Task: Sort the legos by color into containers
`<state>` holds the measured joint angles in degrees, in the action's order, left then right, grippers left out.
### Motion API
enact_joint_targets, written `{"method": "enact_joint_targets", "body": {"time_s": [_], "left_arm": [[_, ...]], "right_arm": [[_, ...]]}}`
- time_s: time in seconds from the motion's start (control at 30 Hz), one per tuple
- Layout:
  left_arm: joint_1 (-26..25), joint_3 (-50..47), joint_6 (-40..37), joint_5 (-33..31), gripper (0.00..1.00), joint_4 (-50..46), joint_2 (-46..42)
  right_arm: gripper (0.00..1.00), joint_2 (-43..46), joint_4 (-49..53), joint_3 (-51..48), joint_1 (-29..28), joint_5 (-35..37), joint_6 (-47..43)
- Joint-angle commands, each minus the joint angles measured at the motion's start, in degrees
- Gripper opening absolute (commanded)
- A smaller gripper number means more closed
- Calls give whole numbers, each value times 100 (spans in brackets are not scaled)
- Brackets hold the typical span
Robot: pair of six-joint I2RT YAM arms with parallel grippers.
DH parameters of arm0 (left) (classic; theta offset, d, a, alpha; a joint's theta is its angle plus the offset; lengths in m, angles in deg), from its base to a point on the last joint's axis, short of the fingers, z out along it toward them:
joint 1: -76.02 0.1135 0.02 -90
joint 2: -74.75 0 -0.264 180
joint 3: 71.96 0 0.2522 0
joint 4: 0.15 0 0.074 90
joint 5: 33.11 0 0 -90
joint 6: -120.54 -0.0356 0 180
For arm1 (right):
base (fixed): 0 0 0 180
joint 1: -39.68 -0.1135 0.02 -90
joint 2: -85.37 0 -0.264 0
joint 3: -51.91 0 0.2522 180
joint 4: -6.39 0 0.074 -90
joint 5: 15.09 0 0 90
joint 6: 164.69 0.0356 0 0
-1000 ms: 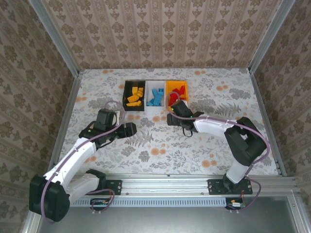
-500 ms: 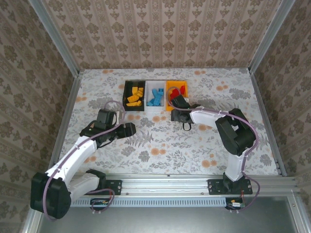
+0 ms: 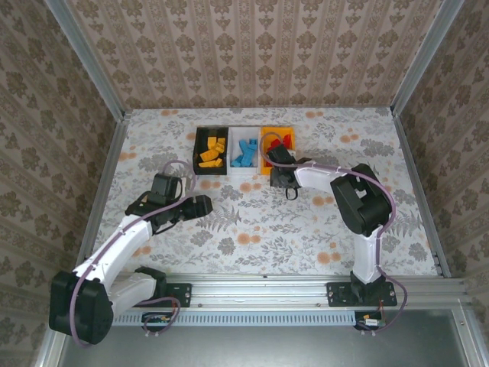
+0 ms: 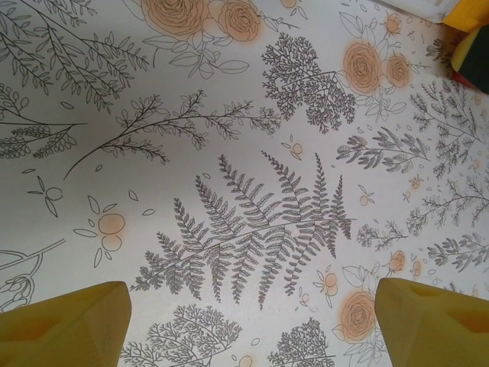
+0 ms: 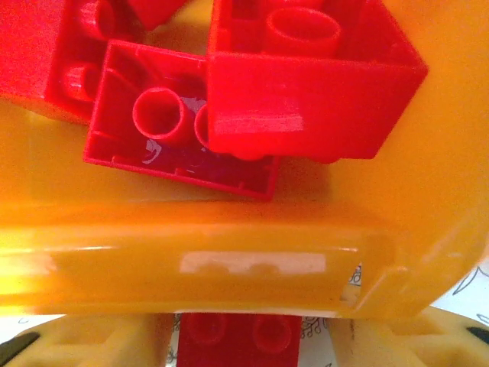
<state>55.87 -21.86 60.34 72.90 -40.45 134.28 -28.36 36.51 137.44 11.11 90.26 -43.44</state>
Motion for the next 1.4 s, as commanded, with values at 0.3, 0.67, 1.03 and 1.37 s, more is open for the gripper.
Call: {"method": "enact_joint_targets", "body": {"time_s": [0.3,0.67,1.03,1.37], "left_arm": [[107,-49,-150,174,85,41,-46],[113,-39,-74,261,86,74,-90],[93,-40,147,411,86,200,-211],[87,-63,237,446,88,117,-414]], "right_arm": [[34,-175,177,159,142,76,-20],[31,1167,445,-1194,133,-641,144],[30,3658,1958,-1468,142,-920,-17],[31,3691,2368,693,151,-486,-796]]}}
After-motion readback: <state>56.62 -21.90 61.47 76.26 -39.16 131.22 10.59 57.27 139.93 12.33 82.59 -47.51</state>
